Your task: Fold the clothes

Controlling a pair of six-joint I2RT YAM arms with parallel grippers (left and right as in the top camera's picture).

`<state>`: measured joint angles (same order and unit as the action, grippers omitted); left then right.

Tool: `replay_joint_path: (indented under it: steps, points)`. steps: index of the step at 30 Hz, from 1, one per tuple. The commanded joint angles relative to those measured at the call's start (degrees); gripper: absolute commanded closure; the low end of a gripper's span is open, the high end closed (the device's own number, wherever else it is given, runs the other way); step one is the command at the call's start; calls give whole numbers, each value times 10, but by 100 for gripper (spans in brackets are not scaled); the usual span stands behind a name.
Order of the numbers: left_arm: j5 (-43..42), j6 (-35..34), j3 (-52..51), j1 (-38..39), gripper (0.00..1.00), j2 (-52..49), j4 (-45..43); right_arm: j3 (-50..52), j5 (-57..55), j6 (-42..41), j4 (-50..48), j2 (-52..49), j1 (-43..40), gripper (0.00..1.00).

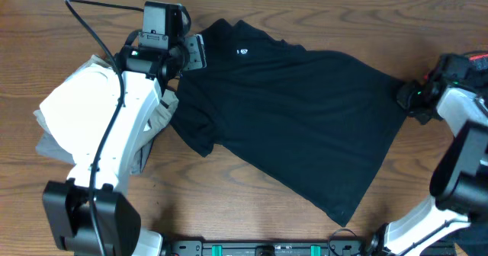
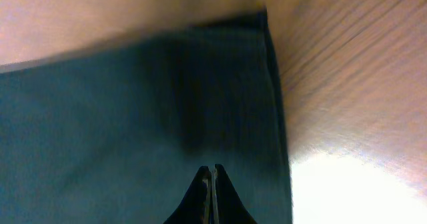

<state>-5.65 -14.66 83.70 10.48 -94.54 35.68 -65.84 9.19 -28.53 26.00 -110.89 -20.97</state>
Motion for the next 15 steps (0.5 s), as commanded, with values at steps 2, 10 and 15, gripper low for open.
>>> replay_joint_path:
  steps: [2, 10, 15]
  points:
    - [-1, 10, 2, 8, 35, 26, 15, 4, 16, -91, -27, -54, 1, 99]
    - [-1, 10, 2, 24, 34, 27, 29, -65, -17, -178, -118, -178, 0, 99]
    - [-2, 8, 2, 26, 34, 27, 29, -216, 7, -175, -106, -265, 0, 99]
